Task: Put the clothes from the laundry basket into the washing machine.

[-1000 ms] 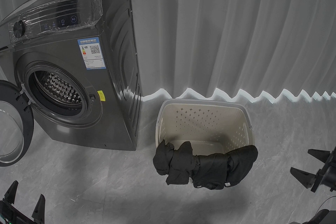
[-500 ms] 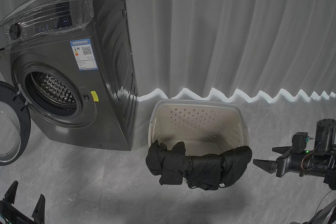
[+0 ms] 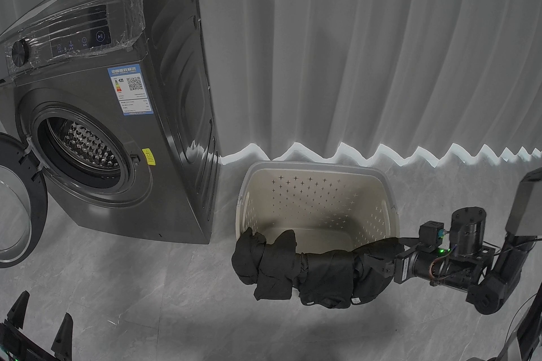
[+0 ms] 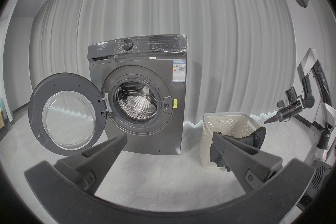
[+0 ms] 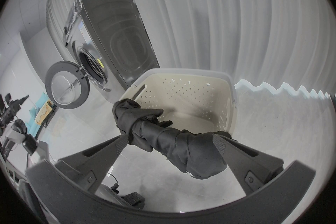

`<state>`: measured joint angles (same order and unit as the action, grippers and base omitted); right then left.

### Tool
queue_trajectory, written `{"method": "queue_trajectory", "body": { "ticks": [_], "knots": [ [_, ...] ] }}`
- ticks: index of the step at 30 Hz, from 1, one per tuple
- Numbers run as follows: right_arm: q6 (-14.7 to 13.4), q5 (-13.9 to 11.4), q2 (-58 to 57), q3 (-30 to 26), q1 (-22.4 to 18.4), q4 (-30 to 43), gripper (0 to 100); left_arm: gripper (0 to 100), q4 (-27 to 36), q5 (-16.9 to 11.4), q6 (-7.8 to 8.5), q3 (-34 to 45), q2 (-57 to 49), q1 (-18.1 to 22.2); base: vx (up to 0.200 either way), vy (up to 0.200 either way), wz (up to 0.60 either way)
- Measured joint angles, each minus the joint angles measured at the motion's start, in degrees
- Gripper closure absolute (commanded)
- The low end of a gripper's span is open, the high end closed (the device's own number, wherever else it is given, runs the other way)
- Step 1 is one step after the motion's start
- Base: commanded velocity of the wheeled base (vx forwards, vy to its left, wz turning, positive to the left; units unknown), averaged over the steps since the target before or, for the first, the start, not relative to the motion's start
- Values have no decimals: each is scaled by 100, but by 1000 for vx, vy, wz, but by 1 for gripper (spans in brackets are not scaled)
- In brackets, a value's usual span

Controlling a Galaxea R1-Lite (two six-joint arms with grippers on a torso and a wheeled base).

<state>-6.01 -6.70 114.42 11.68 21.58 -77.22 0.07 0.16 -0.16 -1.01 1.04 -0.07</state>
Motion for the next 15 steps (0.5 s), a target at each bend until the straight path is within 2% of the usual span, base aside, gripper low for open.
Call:
{"method": "queue_trajectory", "body": {
  "ticks": [7,15],
  "knots": [
    [2,514,823,485,232,85,0,0,2,0,5,0,0,0,0,0,0],
    [11,746,1287,1018,269,356,0,0,2,-5,9,0,0,-2,0,0,0]
  ]
}}
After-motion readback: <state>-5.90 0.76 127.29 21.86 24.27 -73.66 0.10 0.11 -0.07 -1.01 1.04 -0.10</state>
